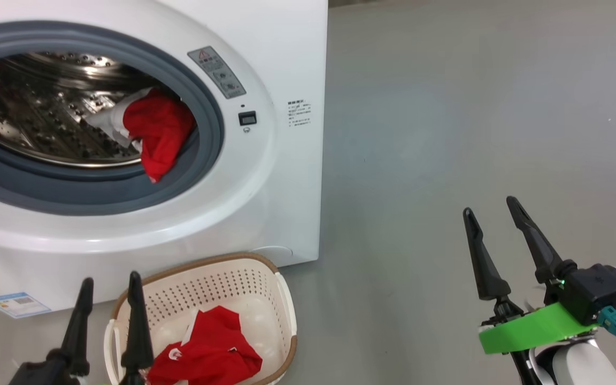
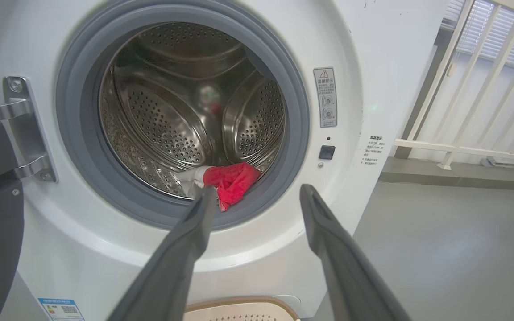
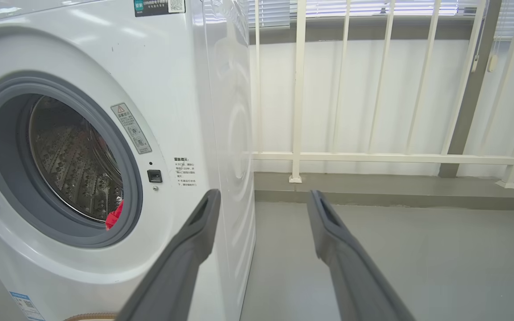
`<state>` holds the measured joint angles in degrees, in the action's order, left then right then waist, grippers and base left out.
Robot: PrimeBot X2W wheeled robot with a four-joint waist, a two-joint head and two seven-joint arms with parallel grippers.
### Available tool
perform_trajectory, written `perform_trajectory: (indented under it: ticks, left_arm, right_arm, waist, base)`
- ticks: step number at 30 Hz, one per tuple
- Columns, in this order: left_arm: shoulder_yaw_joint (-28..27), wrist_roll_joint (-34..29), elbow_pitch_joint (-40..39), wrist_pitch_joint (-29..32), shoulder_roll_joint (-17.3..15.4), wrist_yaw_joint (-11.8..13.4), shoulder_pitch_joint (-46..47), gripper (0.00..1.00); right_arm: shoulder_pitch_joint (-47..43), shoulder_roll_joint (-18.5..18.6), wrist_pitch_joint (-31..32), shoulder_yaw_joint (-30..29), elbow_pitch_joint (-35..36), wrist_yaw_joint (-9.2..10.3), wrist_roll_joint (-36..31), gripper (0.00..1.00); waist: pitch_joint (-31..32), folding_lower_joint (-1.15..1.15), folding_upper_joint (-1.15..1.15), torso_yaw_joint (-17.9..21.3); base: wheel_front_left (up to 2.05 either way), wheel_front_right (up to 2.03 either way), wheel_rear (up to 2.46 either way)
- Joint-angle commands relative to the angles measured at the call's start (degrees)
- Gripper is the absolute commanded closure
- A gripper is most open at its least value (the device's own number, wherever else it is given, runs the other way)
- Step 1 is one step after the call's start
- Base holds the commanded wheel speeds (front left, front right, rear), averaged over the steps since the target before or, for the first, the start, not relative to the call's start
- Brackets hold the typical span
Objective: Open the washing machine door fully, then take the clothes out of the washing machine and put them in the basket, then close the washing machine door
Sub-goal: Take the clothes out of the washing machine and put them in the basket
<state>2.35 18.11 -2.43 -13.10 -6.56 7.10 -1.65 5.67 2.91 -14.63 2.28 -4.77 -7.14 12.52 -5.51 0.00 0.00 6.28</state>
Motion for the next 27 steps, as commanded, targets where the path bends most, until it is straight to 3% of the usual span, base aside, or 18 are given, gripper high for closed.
perform_trajectory:
  ticks: [1, 27]
  left_arm:
    - [-2.08, -0.19, -2.02, 0.26, -0.84, 0.52, -0.27, 0.0]
    - [-1.14, 1.03, -3.43, 2.52, -0.77, 1.85, -3.03, 0.0]
  right_arm:
    - [-0.18, -0.03, -0.37, 0.81, 1.87, -0.35, -0.44, 0.0]
    - [-1.69, -0.03, -0.37, 2.86, 1.47, -0.35, -0.2, 0.0]
  waist:
    - [0.88, 0.0, 0.0, 0.02]
    - [2.18, 0.0, 0.0, 0.62]
  base:
    - [0.0, 0.0, 0.0]
    - [0.0, 0.0, 0.0]
